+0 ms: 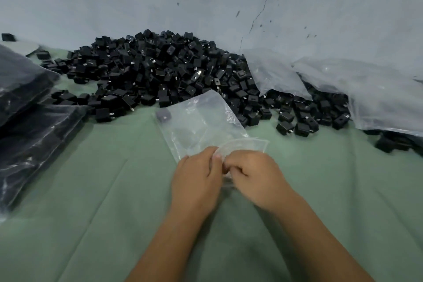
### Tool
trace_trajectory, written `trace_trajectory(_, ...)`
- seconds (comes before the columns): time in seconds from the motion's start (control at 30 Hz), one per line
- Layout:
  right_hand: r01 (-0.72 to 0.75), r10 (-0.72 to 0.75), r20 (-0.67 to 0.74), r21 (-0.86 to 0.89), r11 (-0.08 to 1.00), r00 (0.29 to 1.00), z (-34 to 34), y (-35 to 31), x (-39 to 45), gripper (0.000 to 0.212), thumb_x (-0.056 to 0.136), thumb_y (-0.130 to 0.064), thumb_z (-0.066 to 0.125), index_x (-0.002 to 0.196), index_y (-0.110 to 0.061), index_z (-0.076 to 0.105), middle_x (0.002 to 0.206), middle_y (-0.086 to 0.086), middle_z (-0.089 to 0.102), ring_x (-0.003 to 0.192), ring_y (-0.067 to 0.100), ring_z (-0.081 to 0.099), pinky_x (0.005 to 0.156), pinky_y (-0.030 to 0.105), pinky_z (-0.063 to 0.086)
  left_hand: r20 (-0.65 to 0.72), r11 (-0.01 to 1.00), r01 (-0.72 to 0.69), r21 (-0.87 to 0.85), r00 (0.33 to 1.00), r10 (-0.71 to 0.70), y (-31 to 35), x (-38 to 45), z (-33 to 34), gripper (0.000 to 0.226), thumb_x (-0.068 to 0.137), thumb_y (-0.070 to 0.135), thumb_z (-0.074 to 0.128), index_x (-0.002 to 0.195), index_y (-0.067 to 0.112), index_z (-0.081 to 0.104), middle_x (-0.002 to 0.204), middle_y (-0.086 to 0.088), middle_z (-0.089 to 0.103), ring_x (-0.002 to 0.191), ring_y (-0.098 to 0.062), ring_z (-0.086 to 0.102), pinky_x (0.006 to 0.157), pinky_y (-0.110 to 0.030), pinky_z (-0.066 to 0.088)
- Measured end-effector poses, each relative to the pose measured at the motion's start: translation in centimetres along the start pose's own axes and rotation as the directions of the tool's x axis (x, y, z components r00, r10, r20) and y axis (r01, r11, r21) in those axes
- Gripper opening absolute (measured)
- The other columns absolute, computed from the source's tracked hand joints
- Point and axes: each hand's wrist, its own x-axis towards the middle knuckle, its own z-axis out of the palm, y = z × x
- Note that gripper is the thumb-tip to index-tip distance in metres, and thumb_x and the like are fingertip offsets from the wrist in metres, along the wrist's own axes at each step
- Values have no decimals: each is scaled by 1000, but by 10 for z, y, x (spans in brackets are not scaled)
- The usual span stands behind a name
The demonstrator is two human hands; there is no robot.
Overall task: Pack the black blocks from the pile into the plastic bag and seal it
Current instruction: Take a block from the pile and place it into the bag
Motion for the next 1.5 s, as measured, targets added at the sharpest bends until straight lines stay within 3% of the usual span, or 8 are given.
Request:
trace_trajectory(0.13, -147, 281, -560, 273, 951, 779, -14, 25, 1, 25, 77, 0, 46, 74, -20, 62, 78, -12, 59, 77, 12, 58, 68, 21, 44, 98, 999, -32, 9, 995, 31, -8, 1, 3, 19, 93, 19, 49, 98, 30, 63, 84, 11, 65, 89, -15, 58, 105, -43, 37)
trace_trajectory(0.23, -395, 561, -579, 398, 828, 592, -21, 64, 16, 38, 84, 1, 47, 102, -28, 63, 110, -8, 54, 101, 12, 53, 85, 24, 44, 226, 984, -129, 123, 969, 99, -12, 0, 8, 39, 94, 30, 49, 131, 41, 56, 144, 20, 48, 140, 3, 28, 121, -34, -11)
trace_trajectory(0.4, -705, 706, -223, 98, 702, 672, -13, 111, 15, 56, 92, -16, 45, 141, -42, 42, 159, 1, 21, 142, 24, 22, 115, 41, 18, 358, 965, -200, 171, 925, 128, -20, 4, 14, 47, 94, 37, 47, 141, 46, 44, 157, 21, 27, 148, 1, 5, 120, -34, -12)
trace_trajectory(0.77, -762, 765, -66, -183, 622, 640, -11, 119, 23, 58, 86, -42, 40, 140, -58, 29, 160, -6, 12, 143, 21, 10, 108, 41, 15, 372, 967, -189, 169, 921, 115, -22, 5, 15, 47, 95, 39, 45, 140, 48, 43, 157, 24, 22, 147, 2, 4, 119, -31, -9)
trace_trajectory(1.07, -423, 653, -517, 501, 755, 554, -6, 92, 2, 40, 88, -11, 53, 107, -45, 63, 106, -17, 40, 91, -14, 44, 72, 8, 36, 343, 990, -110, 87, 936, 74, -20, 6, 15, 39, 103, 38, 34, 138, 41, 50, 153, 25, 33, 144, 5, 15, 121, -31, -3)
trace_trajectory(1.17, -241, 421, -633, 353, 904, 650, 5, 57, -9, 42, 87, 0, 54, 117, -29, 58, 114, -3, 37, 103, -3, 45, 87, 2, 31, 339, 994, -90, 68, 939, 62, -18, 6, 14, 38, 104, 37, 35, 136, 38, 53, 151, 23, 38, 144, 3, 21, 121, -31, 0)
trace_trajectory(1.3, -95, 189, -475, 216, 972, 859, 23, 14, -22, 41, 84, -10, 52, 118, -31, 52, 119, -2, 35, 108, 19, 49, 99, 23, 39, 301, 1000, -25, 13, 953, 20, -16, 5, 13, 38, 105, 34, 34, 138, 32, 53, 148, 17, 45, 141, 2, 27, 121, -30, 5)
trace_trajectory(1.5, -91, 132, -310, 141, 986, 942, 24, -2, -34, 29, 83, -16, 57, 110, -27, 56, 115, -5, 40, 103, 17, 49, 89, 37, 47, 241, 993, 39, -113, 970, -11, -8, -1, 6, 33, 106, 27, 30, 109, 42, 60, 112, 24, 62, 108, 22, 42, 111, -21, 14)
